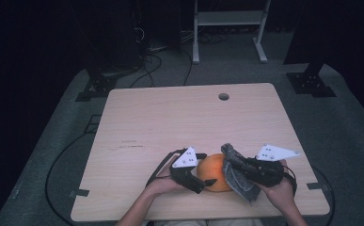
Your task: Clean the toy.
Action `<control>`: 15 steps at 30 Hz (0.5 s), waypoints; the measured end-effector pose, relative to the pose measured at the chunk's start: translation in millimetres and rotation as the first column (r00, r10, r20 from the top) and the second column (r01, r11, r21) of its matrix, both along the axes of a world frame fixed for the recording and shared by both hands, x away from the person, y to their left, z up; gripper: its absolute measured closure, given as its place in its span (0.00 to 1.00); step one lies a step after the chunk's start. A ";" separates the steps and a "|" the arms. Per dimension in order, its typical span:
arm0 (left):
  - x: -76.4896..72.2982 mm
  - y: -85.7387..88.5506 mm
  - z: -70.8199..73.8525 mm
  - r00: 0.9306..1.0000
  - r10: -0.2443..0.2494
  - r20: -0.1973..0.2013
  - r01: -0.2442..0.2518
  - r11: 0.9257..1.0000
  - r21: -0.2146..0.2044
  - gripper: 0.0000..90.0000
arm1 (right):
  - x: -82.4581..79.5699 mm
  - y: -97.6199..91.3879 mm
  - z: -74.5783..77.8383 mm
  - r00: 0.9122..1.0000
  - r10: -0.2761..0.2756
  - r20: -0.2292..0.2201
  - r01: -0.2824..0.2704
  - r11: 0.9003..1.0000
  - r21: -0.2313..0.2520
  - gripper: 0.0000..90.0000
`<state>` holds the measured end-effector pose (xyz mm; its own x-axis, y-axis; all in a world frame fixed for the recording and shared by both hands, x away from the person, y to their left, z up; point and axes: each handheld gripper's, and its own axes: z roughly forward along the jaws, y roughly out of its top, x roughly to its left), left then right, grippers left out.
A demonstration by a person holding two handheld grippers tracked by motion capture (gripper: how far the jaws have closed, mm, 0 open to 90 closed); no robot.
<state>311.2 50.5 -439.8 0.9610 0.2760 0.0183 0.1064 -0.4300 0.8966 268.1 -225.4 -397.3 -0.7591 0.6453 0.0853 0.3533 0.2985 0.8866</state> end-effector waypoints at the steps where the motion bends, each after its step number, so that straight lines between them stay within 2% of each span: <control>1: 1.6 -1.3 -1.9 1.000 -0.001 -0.014 0.002 1.000 0.013 0.06 | -0.9 -1.2 0.1 1.000 0.009 -0.003 -0.009 1.000 0.002 0.83; 3: 2.8 -5.2 -7.6 0.999 -0.024 -0.045 0.025 0.999 0.022 0.06 | -2.2 0.1 0.3 1.000 0.015 -0.002 -0.015 1.000 0.003 0.83; 5: 1.2 -5.7 -10.9 0.999 -0.037 -0.028 0.037 0.999 0.017 0.12 | -3.4 1.9 1.5 1.000 0.019 0.005 -0.019 1.000 -0.003 0.83; 7: -1.6 -4.6 -11.6 1.000 -0.012 -0.003 0.012 1.000 0.005 0.26 | -5.7 3.8 2.9 1.000 0.007 0.009 -0.007 1.000 -0.012 0.83; 9: -2.8 -4.4 -10.9 1.000 0.000 0.003 -0.001 1.000 0.005 0.32 | -5.7 3.4 3.7 1.000 0.000 0.016 0.000 1.000 -0.016 0.83; 12: -1.3 -3.5 -10.6 1.000 0.011 -0.014 -0.011 1.000 -0.007 0.34 | -0.4 -4.5 0.0 1.000 -0.029 -0.009 0.029 1.000 -0.003 0.83; 15: -0.2 -5.7 -10.6 0.999 0.027 -0.028 -0.027 0.999 -0.029 0.34 | 4.8 -16.4 -4.9 0.996 -0.080 -0.036 0.080 0.997 -0.015 0.83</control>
